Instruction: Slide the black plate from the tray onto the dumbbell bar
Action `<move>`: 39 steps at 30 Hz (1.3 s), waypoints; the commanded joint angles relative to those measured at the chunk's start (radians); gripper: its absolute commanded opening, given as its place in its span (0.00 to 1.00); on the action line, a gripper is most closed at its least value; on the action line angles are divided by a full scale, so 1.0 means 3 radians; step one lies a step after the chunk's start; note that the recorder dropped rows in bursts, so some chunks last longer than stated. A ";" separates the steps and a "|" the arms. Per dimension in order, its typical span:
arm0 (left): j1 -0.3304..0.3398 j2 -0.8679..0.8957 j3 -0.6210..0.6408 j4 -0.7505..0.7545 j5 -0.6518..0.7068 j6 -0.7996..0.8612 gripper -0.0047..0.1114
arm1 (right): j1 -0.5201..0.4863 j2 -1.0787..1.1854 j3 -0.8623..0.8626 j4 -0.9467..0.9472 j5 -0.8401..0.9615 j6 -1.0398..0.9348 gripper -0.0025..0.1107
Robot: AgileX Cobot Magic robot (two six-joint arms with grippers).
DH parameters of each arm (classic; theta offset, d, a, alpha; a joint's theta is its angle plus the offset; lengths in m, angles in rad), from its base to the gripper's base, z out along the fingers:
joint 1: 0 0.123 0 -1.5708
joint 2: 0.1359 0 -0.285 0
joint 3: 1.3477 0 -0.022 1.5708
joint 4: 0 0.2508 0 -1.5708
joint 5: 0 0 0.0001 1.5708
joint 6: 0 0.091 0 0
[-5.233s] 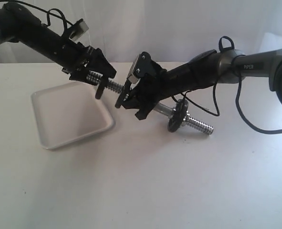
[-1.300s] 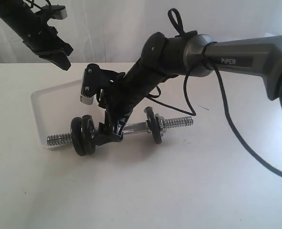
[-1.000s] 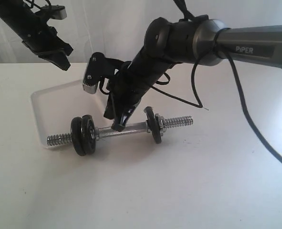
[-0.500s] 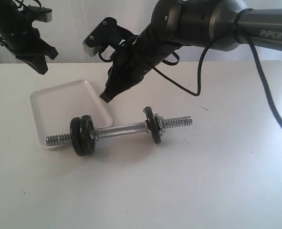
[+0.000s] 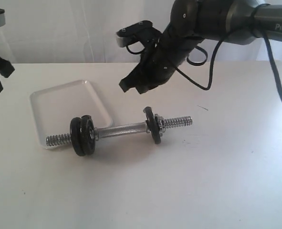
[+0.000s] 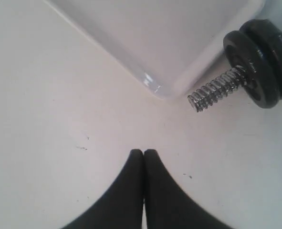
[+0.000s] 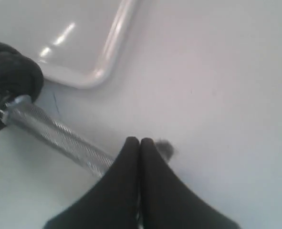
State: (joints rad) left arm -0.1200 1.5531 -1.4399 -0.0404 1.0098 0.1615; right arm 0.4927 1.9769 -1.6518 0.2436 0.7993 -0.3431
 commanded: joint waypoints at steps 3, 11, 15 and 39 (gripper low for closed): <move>0.0125 -0.0475 0.0702 -0.0034 -0.0442 -0.0129 0.04 | -0.0224 -0.0264 0.0002 -0.0307 0.0974 0.0559 0.02; 0.0125 -0.0794 0.1197 -0.0014 -0.0713 -0.0203 0.04 | -0.0487 -0.0966 0.0415 -0.1081 0.1406 0.1251 0.02; 0.0125 -0.0863 0.1337 -0.0026 -0.0733 -0.0278 0.04 | -0.0626 -0.1471 0.0902 -0.1101 0.1344 0.1266 0.02; 0.0125 -0.2829 0.2678 -0.0083 -0.1705 -0.0561 0.04 | -0.0916 -0.4713 0.3162 -0.1317 0.0016 0.1625 0.02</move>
State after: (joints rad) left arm -0.0854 0.8013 -0.6867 -0.0547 0.5474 0.0187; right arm 0.2263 0.6741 -0.7453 -0.1315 0.8709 0.1296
